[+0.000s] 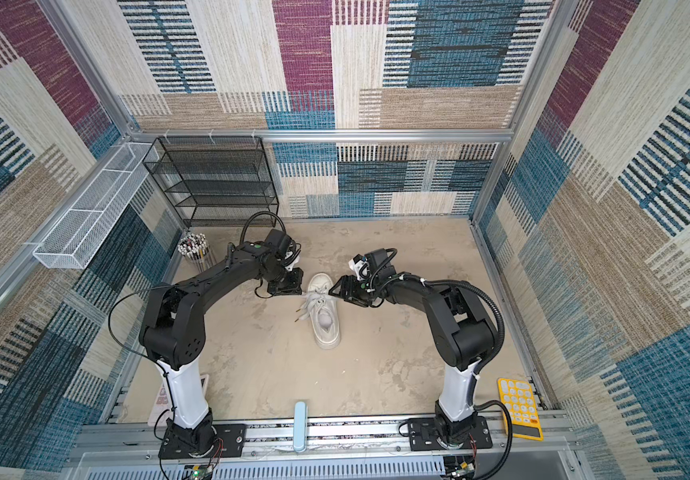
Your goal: Tie the shoes
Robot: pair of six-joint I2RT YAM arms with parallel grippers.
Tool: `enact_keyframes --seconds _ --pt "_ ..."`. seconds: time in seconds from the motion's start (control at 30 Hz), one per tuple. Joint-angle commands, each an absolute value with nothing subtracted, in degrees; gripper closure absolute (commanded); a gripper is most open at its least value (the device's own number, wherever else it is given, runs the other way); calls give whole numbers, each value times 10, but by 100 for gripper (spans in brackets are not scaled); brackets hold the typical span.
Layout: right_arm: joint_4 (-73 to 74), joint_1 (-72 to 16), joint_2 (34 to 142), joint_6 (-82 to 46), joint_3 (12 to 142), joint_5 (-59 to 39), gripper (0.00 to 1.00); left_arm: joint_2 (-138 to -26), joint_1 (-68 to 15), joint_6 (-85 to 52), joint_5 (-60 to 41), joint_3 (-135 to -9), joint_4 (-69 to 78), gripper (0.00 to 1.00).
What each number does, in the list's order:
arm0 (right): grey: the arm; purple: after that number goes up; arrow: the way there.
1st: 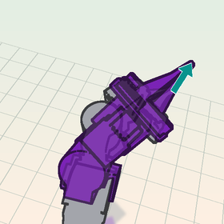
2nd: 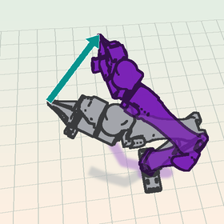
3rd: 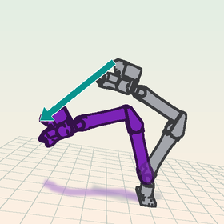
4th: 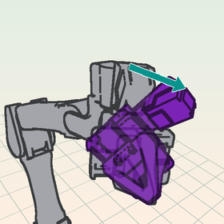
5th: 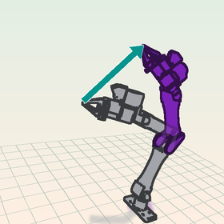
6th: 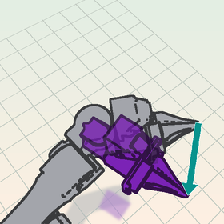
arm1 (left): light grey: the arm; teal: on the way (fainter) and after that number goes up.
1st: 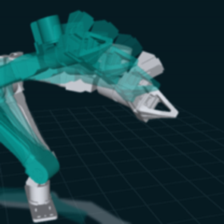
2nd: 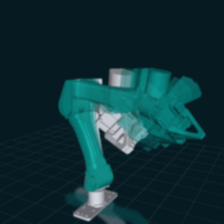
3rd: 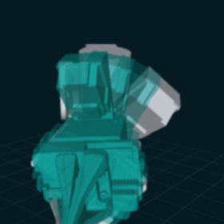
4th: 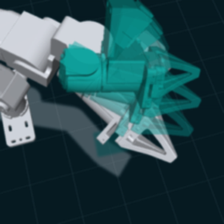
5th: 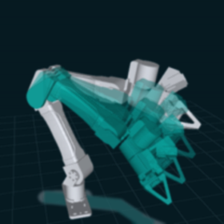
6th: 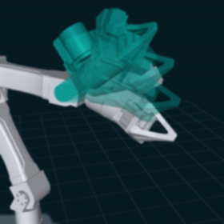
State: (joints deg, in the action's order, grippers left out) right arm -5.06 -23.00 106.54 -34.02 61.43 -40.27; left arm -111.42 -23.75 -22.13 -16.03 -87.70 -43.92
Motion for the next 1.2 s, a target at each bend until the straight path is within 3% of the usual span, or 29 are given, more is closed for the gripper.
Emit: enact_keyframes --seconds 0.0,0.6,0.8,0.93,1.17 --pt "15 -229 1078 -369 607 -457 25 -1115 -235 -206 -167 -880 -436 100" --pt "162 -217 1113 -429 575 -515 29 -1110 -232 -206 -166 -877 -436 100" --pt "206 -214 1120 -446 566 -528 36 -1108 -230 -205 -165 -877 -437 100" --pt "244 -208 1118 -469 555 -542 47 -1107 -229 -203 -164 -876 -439 100" --pt "238 -204 1102 -464 548 -538 49 -1106 -229 -204 -165 -873 -440 100"
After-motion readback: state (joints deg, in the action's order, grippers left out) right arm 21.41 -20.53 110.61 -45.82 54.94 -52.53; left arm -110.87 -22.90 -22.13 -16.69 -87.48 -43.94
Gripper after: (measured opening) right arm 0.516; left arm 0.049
